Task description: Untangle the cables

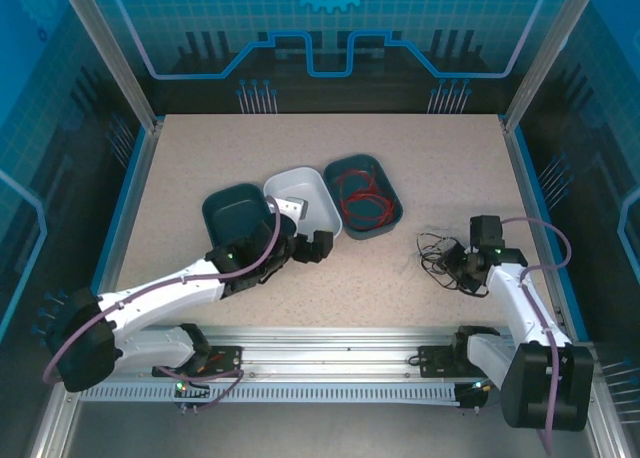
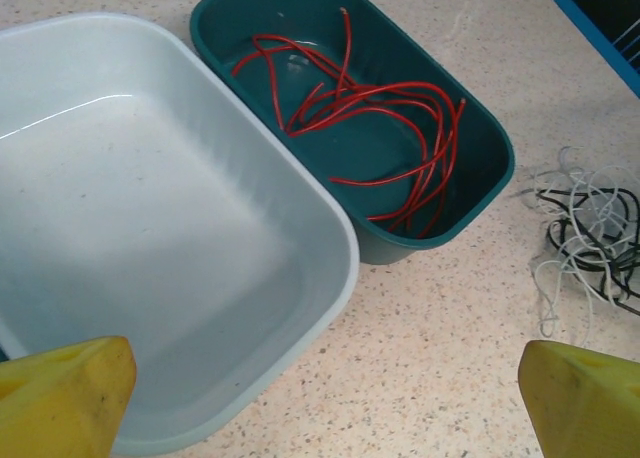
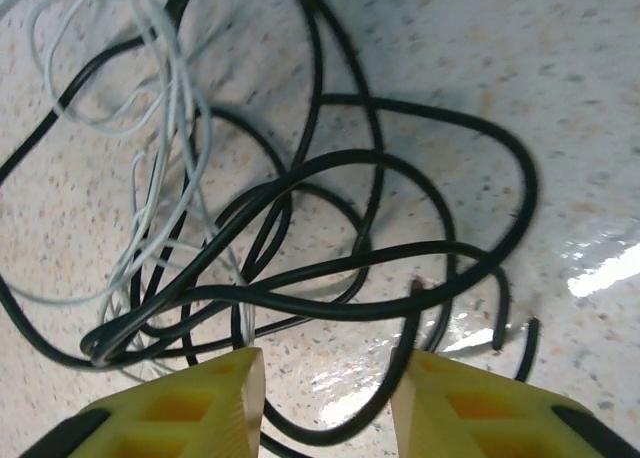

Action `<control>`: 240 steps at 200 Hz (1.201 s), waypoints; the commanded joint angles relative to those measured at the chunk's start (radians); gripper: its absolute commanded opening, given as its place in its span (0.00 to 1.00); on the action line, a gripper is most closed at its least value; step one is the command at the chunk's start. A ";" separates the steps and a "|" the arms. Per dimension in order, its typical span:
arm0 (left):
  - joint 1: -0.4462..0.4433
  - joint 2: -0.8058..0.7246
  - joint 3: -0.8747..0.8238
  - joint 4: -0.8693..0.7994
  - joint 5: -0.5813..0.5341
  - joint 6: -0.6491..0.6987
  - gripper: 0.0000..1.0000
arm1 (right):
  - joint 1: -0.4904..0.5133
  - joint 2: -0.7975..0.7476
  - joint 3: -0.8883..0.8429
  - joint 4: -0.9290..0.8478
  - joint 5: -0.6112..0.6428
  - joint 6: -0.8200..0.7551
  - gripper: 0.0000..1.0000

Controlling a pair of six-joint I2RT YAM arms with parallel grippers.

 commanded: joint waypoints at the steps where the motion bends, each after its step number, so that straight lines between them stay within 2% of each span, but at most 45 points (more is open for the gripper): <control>1: 0.005 0.026 0.047 0.034 0.051 -0.009 0.99 | 0.000 -0.014 -0.012 0.073 -0.076 0.006 0.20; 18: 0.004 0.043 0.060 0.030 0.069 -0.013 0.99 | 0.015 -0.018 0.016 0.049 -0.050 -0.008 0.10; 42: 0.002 0.052 0.064 0.041 0.091 -0.020 0.99 | 0.057 -0.040 0.088 -0.025 0.018 -0.030 0.00; 79: 0.003 0.068 0.082 0.045 0.097 -0.001 0.99 | 0.128 -0.113 0.241 -0.184 0.151 -0.062 0.00; 116: 0.003 0.082 0.112 0.040 0.111 0.017 0.99 | 0.143 -0.168 0.380 -0.288 0.206 -0.102 0.00; 183: 0.001 0.087 0.093 0.070 0.127 -0.003 0.99 | 0.189 -0.122 0.705 -0.490 0.337 -0.207 0.00; 240: 0.002 0.092 0.095 0.073 0.140 -0.007 0.99 | 0.212 -0.080 0.787 -0.523 0.352 -0.256 0.00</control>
